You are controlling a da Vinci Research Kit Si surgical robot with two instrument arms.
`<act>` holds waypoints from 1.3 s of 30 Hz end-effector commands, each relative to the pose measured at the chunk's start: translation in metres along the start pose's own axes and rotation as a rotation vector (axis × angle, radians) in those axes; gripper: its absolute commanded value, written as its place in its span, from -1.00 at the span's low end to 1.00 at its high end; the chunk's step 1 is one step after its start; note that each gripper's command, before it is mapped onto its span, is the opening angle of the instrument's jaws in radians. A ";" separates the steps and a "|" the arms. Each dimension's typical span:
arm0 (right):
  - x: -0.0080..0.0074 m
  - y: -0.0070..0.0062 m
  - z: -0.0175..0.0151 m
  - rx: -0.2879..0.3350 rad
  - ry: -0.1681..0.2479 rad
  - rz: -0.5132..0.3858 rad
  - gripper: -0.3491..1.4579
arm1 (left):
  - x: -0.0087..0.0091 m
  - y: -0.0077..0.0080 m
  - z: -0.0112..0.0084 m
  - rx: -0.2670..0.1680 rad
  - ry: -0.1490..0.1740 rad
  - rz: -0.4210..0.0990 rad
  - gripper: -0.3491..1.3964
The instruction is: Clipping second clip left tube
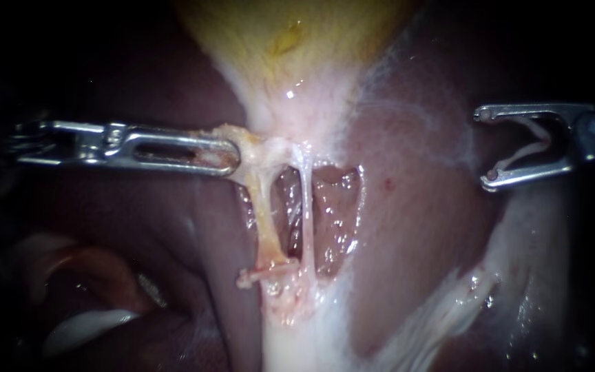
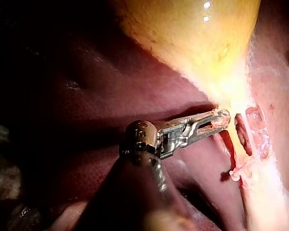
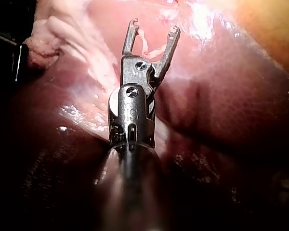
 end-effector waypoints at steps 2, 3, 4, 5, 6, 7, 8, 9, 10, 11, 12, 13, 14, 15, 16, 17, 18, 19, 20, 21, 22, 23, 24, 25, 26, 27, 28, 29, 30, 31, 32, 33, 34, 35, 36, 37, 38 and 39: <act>0.0000 0.0000 0.0000 0.000 0.000 0.000 -0.07 | 0.0001 -0.0004 -0.0001 0.002 -0.002 0.000 -1.00; 0.0000 -0.0001 0.0001 0.000 0.000 0.000 -0.07 | 0.0001 -0.0004 -0.0001 0.001 -0.003 0.000 -1.00; 0.0000 -0.0001 0.0001 0.000 0.000 0.000 -0.07 | 0.0002 -0.0005 -0.0001 0.001 -0.003 0.000 -1.00; 0.0000 -0.0001 0.0002 -0.001 0.000 -0.001 -0.07 | 0.0002 -0.0005 -0.0001 0.001 -0.003 0.000 -1.00; 0.0000 -0.0002 0.0003 -0.004 -0.002 -0.001 -0.07 | 0.0002 -0.0005 -0.0001 0.001 -0.003 0.000 -1.00; 0.0000 -0.0003 0.0005 -0.002 -0.001 -0.008 -0.07 | 0.0002 -0.0005 -0.0001 0.001 -0.003 0.000 -1.00; -0.0001 -0.0004 0.0007 -0.001 0.000 -0.008 -0.07 | 0.0002 -0.0005 -0.0001 0.001 -0.003 0.000 -1.00; -0.0002 -0.0005 0.0012 0.002 0.001 -0.004 -0.07 | 0.0002 -0.0005 -0.0001 0.001 -0.003 0.000 -1.00; -0.0003 -0.0007 0.0016 0.005 0.003 0.001 -0.07 | 0.0002 -0.0005 -0.0001 0.001 -0.003 0.000 -1.00; -0.0004 -0.0008 0.0021 0.009 0.005 -0.001 -0.07 | 0.0002 -0.0005 -0.0001 0.001 -0.003 0.000 -1.00; -0.0005 -0.0010 0.0027 0.012 0.007 0.003 -0.07 | 0.0002 -0.0005 -0.0001 0.001 -0.003 0.000 -1.00; -0.0008 -0.0012 0.0034 0.015 0.009 0.011 -0.07 | 0.0002 -0.0005 -0.0001 0.001 -0.003 0.000 -1.00; -0.0009 -0.0014 0.0040 0.015 0.009 0.015 -0.07 | 0.0002 -0.0005 -0.0001 0.001 -0.003 0.000 -1.00; -0.0011 -0.0015 0.0046 0.016 0.010 0.019 -0.07 | 0.0002 -0.0005 0.0000 0.001 -0.003 0.000 -1.00; -0.0013 -0.0017 0.0054 0.018 0.011 0.022 -0.07 | 0.0002 -0.0005 0.0000 0.001 -0.003 0.000 -1.00; -0.0015 -0.0018 0.0060 0.021 0.013 0.026 -0.07 | 0.0003 -0.0005 0.0000 0.001 -0.003 0.000 -1.00; -0.0016 -0.0019 0.0066 0.025 0.014 0.029 -0.07 | 0.0003 -0.0005 0.0000 0.000 -0.003 0.000 -1.00; -0.0018 -0.0021 0.0073 0.023 0.017 0.038 -0.07 | 0.0003 -0.0005 0.0000 0.000 -0.003 0.000 -1.00; -0.0020 -0.0022 0.0079 0.027 0.019 0.042 -0.07 | 0.0003 -0.0005 0.0000 0.000 -0.004 0.000 -1.00; -0.0021 -0.0024 0.0085 0.030 0.020 0.052 -0.07 | 0.0003 -0.0006 0.0000 0.000 -0.004 0.001 -1.00; -0.0023 -0.0026 0.0092 0.037 0.023 0.061 -0.07 | 0.0004 -0.0006 0.0001 0.000 -0.004 0.001 -1.00; -0.0024 -0.0027 0.0095 0.039 0.024 0.065 -0.07 | 0.0004 -0.0006 0.0001 0.000 -0.004 0.001 -1.00; -0.0025 -0.0029 0.0103 0.043 0.025 0.074 -0.07 | 0.0004 -0.0006 0.0001 0.000 -0.004 0.001 -1.00; -0.0026 -0.0031 0.0110 0.047 0.027 0.082 -0.07 | 0.0004 -0.0006 0.0001 -0.001 -0.004 0.001 -1.00; -0.0027 -0.0033 0.0115 0.048 0.027 0.086 -0.07 | 0.0004 -0.0006 0.0001 -0.001 -0.004 0.001 -1.00; -0.0027 -0.0035 0.0121 0.052 0.029 0.096 -0.07 | 0.0004 -0.0006 0.0001 -0.001 -0.004 0.001 -1.00; -0.0028 -0.0037 0.0129 0.056 0.030 0.105 -0.07 | 0.0004 -0.0006 0.0001 -0.001 -0.004 0.001 -1.00; -0.0028 -0.0038 0.0135 0.061 0.032 0.109 -0.07 | 0.0004 -0.0006 0.0001 -0.001 -0.004 0.001 -1.00; -0.0029 -0.0039 0.0142 0.063 0.032 0.118 -0.07 | 0.0004 -0.0006 0.0002 -0.001 -0.004 0.001 -1.00; -0.0029 -0.0041 0.0148 0.065 0.033 0.122 -0.07 | 0.0004 -0.0006 0.0002 -0.001 -0.004 0.001 -1.00; -0.0030 -0.0042 0.0153 0.065 0.033 0.119 -0.07 | 0.0004 -0.0006 0.0002 -0.001 -0.004 0.000 -1.00; -0.0030 -0.0044 0.0161 0.071 0.034 0.128 -0.07 | 0.0004 -0.0006 0.0002 -0.001 -0.005 0.000 -1.00; -0.0031 -0.0044 0.0166 0.072 0.035 0.125 -0.07 | 0.0004 -0.0007 0.0002 -0.001 -0.005 0.000 -1.00; -0.0032 -0.0046 0.0172 0.075 0.035 0.132 -0.07 | 0.0004 -0.0007 0.0002 -0.001 -0.005 0.000 -1.00; -0.0032 -0.0046 0.0176 0.078 0.036 0.135 -0.07 | 0.0004 -0.0007 0.0002 -0.001 -0.005 0.000 -1.00; -0.0033 -0.0047 0.0180 0.081 0.037 0.138 -0.07 | 0.0004 -0.0007 0.0002 -0.001 -0.005 0.000 -1.00; -0.0033 -0.0047 0.0185 0.085 0.038 0.139 -0.07 | 0.0004 -0.0007 0.0002 -0.001 -0.005 0.000 -1.00; -0.0033 -0.0047 0.0188 0.088 0.038 0.143 -0.07 | 0.0004 -0.0007 0.0002 -0.001 -0.005 0.000 -1.00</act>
